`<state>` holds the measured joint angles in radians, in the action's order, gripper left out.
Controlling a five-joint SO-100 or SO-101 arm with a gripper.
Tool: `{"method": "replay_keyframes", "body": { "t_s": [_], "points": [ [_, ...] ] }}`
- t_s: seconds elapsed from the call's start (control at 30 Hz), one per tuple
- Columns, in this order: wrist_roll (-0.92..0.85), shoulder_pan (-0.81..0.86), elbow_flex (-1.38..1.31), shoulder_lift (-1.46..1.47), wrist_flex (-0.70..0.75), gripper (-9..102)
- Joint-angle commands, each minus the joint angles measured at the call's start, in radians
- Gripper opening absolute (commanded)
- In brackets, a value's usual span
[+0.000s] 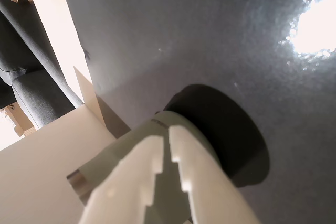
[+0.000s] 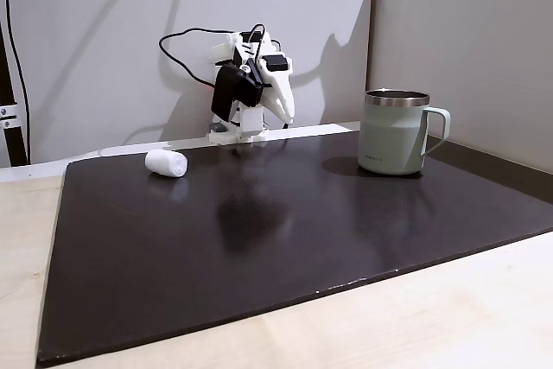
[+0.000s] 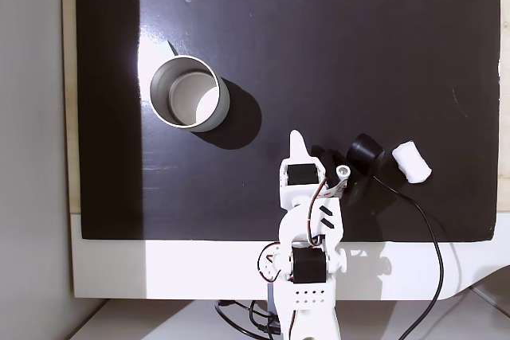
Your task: Grasp a gauze and put it in the cup.
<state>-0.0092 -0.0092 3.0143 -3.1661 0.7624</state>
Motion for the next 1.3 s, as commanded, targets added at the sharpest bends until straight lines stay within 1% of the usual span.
{"method": "replay_keyframes", "body": {
  "t_s": [0.0, 0.53, 0.63, 0.77, 1.0, 1.13, 1.27],
  "points": [
    [-0.006, -0.008, -0.009, -0.011, -0.021, 0],
    [-0.008, -0.008, -0.009, -0.011, -0.021, 0],
    [-0.028, -0.026, -0.018, -0.011, 0.0, 0],
    [-0.031, -0.018, -0.097, -0.011, 0.066, 0],
    [-0.037, 0.017, -0.322, 0.031, 0.224, 0],
    [-0.028, 0.094, -0.502, 0.167, 0.299, 0],
    [-0.014, 0.178, -0.733, 0.354, 0.422, 0]
  ]
}}
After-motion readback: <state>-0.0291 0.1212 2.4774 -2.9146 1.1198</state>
